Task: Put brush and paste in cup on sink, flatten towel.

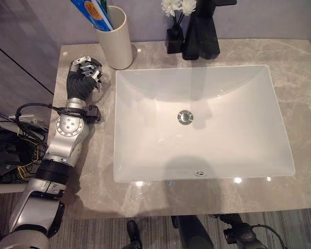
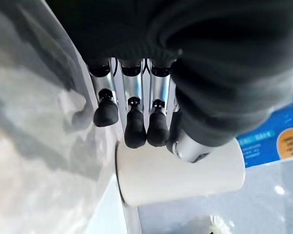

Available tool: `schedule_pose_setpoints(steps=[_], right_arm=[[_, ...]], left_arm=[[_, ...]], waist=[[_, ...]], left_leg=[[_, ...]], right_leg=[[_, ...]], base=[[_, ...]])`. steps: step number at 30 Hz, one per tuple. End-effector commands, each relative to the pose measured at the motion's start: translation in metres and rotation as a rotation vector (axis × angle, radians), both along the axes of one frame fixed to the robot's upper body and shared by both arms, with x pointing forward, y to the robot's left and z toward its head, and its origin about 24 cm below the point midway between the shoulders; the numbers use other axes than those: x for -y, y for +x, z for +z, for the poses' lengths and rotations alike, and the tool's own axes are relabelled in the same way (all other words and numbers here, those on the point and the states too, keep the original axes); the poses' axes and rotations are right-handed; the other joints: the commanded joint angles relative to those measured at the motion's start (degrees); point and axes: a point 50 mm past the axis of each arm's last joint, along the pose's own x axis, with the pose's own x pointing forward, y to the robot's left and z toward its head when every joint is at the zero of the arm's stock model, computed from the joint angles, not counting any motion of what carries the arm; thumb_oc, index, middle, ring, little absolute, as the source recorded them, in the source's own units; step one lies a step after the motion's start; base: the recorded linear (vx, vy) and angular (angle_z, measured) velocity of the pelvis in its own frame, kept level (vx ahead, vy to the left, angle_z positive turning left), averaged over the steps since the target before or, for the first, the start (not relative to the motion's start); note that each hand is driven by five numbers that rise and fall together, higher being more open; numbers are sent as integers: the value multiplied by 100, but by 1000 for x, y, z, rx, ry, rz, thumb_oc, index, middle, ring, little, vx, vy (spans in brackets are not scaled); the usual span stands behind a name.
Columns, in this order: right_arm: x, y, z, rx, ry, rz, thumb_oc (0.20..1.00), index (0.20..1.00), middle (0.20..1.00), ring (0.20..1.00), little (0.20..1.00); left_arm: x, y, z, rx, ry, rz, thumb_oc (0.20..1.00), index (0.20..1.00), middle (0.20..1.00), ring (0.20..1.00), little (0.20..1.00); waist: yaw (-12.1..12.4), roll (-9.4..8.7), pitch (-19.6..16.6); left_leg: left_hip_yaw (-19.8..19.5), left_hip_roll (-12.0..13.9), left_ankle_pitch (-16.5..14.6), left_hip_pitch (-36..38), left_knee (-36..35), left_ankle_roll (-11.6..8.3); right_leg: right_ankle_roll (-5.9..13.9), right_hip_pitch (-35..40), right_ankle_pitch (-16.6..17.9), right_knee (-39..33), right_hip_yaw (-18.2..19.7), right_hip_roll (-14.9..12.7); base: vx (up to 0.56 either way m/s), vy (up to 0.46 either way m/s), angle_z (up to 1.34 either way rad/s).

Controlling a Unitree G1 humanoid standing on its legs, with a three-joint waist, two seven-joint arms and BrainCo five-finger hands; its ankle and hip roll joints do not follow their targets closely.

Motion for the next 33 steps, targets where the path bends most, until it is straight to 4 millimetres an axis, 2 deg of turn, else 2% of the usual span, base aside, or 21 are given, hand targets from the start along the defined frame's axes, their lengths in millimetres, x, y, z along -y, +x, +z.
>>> schedule_pose_setpoints(steps=[1, 8, 13, 19, 24, 33], right_arm=[[1, -9, -2, -9, -4, -9, 1000, 1000, 1000, 1000, 1000], [2, -10, -2, -2, -4, -14, 1000, 1000, 1000, 1000, 1000], [3, -8, 0, 13, -13, -13, 1000, 1000, 1000, 1000, 1000], [2, -5, 2, 30, -14, -13, 1000, 1000, 1000, 1000, 1000], [0, -2, 2, 40, -14, -8, 1000, 1000, 1000, 1000, 1000], [-2, -2, 2, 45, -9, -6, 1000, 1000, 1000, 1000, 1000]], left_arm=[[-11, 2, -4, -16, 17, 48, 200, 200, 200, 200, 200], [-15, 12, 2, -26, -2, 85, 200, 200, 200, 200, 200], [-20, 18, 16, -5, -19, 121, 200, 200, 200, 200, 200], [-17, 24, 24, 3, -34, 132, 200, 200, 200, 200, 200], [-10, 27, 18, -17, -44, 128, 200, 200, 200, 200, 200], [-13, 27, 9, -42, -44, 141, 200, 200, 200, 200, 200]], waist=[[-110, 5, 21], [-177, 76, 31], [-214, 111, 27], [-225, 127, 24], [-250, 126, 12], [-247, 127, -4]], left_leg=[[-130, -157, 123, 643, 34, 67], [-110, -136, 180, 593, 34, 36], [-106, -97, 253, 543, 34, 7], [-100, -59, 310, 501, 34, -22], [-102, -25, 326, 476, 34, -44], [-106, -16, 291, 482, 34, -41]], right_leg=[[707, -316, 416, -16, 291, -364], [688, -402, 401, -16, 320, -310], [675, -454, 384, -16, 318, -286], [657, -489, 362, -16, 312, -242], [646, -522, 336, -16, 301, -231], [639, -528, 335, -16, 296, -249]], base=[[20, -12, -8], [12, -10, -4], [5, -4, -1], [0, 0, 0], [3, -3, -1], [0, 0, 0]])
